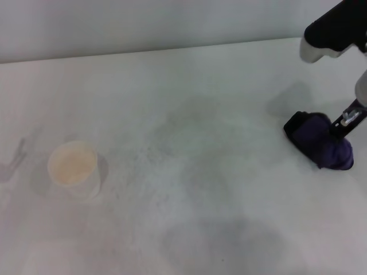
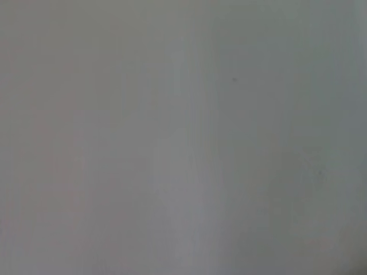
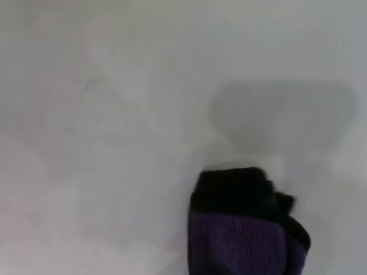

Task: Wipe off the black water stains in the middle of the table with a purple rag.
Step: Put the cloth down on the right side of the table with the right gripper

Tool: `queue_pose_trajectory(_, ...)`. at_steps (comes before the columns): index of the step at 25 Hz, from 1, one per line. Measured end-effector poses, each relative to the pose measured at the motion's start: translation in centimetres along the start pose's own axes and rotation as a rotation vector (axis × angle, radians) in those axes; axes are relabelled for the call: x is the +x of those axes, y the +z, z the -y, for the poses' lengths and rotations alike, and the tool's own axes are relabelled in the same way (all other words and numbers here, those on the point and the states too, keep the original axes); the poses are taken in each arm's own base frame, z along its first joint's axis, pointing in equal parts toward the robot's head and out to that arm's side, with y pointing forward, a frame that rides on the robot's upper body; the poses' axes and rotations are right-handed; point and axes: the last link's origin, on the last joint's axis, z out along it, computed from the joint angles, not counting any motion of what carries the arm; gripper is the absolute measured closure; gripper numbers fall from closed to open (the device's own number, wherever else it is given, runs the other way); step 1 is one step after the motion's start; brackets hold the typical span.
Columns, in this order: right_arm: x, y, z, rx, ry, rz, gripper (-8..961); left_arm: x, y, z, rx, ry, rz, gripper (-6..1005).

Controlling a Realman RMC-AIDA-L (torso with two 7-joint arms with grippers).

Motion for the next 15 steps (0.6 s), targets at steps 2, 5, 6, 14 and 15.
queue_pose_trajectory(2,-0.2,0.5,-0.6,-0.027,-0.019,0.002,911,0.0,0.1,0.0,-0.001,-0.001,-0.002,107)
queue_pose_trajectory(5,-0.5,1.0,-1.6,-0.082,-0.045,0.013,911,0.1,0.2,-0.1,-0.002,-0.002,-0.003,107)
queue_pose_trajectory(6,-0.5,1.1,-1.7,-0.090,-0.051,0.016,911,0.1,0.2,-0.1,-0.003,-0.002,-0.004,107)
queue_pose_trajectory(14,-0.2,2.0,-1.7,-0.113,-0.046,-0.008,911,0.1,0.4,-0.2,-0.007,-0.004,-0.006,107)
queue_pose_trajectory(15,-0.2,2.1,-1.7,-0.117,-0.046,-0.015,911,0.1,0.4,-0.2,-0.007,-0.004,-0.007,107)
